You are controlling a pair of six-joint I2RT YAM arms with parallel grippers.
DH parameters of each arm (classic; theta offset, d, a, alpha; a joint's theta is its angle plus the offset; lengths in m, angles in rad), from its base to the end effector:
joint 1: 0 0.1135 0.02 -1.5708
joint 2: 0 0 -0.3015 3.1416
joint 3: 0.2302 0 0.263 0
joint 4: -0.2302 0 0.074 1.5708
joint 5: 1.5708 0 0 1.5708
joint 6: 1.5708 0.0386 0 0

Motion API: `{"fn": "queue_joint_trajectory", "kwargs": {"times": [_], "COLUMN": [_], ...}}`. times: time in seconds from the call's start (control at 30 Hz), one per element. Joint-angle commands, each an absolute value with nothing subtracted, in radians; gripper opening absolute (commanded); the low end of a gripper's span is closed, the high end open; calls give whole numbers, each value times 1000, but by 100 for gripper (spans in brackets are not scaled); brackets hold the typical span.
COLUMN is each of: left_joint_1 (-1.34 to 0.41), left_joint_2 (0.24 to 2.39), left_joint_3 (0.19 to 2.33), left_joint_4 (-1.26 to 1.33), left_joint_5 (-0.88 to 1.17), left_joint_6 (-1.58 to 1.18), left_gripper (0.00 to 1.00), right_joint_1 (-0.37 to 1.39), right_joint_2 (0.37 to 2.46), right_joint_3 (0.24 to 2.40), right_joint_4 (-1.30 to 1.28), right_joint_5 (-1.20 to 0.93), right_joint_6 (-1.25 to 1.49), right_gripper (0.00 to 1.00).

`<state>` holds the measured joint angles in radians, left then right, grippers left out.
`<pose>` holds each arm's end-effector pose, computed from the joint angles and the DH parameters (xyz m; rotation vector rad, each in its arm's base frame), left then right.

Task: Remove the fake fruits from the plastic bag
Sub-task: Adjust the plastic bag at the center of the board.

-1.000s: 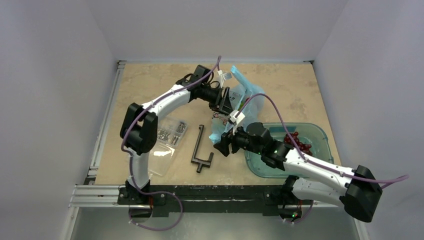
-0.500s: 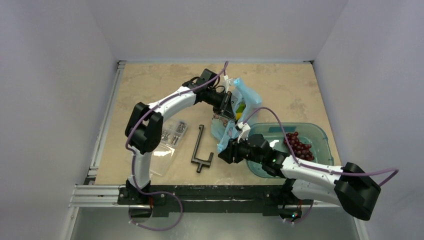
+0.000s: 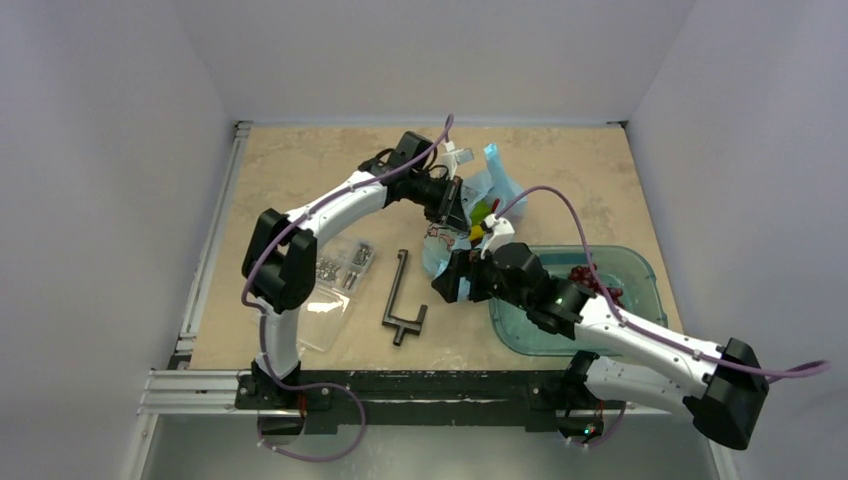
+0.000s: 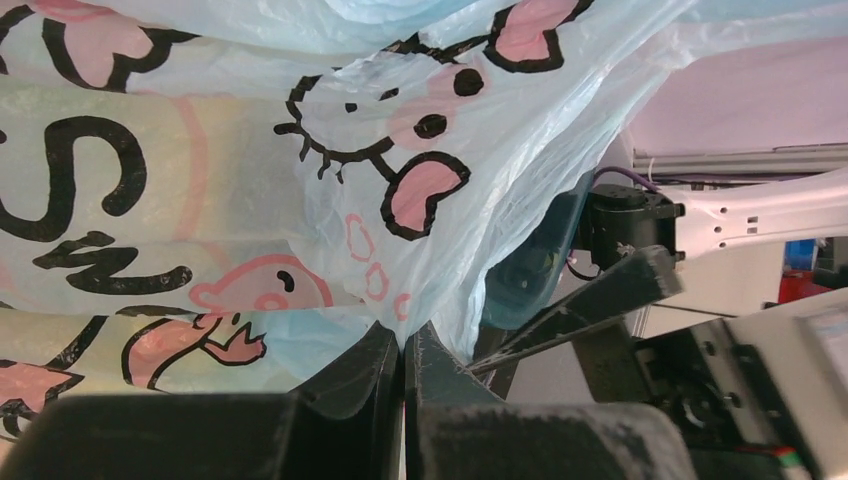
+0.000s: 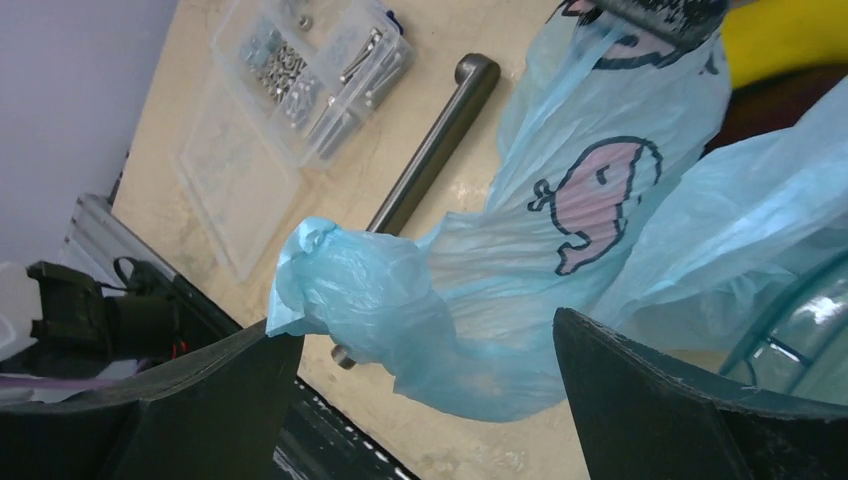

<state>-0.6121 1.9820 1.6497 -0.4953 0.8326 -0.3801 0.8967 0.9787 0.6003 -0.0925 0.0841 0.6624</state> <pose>0.3681 -0.2933 0.2894 0.7174 2.4339 -1.4362 0.1349 0.1637 0.2738 -0.1970 2.1500 0.8655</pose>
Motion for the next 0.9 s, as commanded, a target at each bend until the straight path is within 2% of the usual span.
{"fn": "queue_joint_trajectory", "kwargs": {"times": [0.0, 0.13, 0.3, 0.5, 0.63, 0.8, 0.87], "left_joint_1": [-615, -615, -612, -612, -605, -593, -587], "left_joint_2": [1936, 1937, 1916, 1903, 1901, 1894, 1889], "left_joint_3": [1663, 1662, 1667, 1672, 1674, 1671, 1671], "left_joint_4": [-480, -483, -510, -527, -528, -526, -525], "left_joint_5": [822, 811, 775, 762, 767, 761, 765], "left_joint_6": [-369, -369, -343, -328, -334, -342, -345], "left_gripper": [0, 0, 0, 0, 0, 0, 0], "right_joint_1": [896, 894, 883, 829, 822, 821, 816], "right_joint_2": [970, 989, 998, 915, 852, 827, 839], "right_joint_3": [723, 818, 921, 888, 804, 811, 848], "right_joint_4": [-387, -530, -657, -578, -373, -375, -424], "right_joint_5": [187, 242, 427, 467, 313, 341, 416], "right_joint_6": [752, 776, 809, 860, 770, 737, 736], "right_gripper": [98, 99, 96, 95, 99, 99, 99]}}
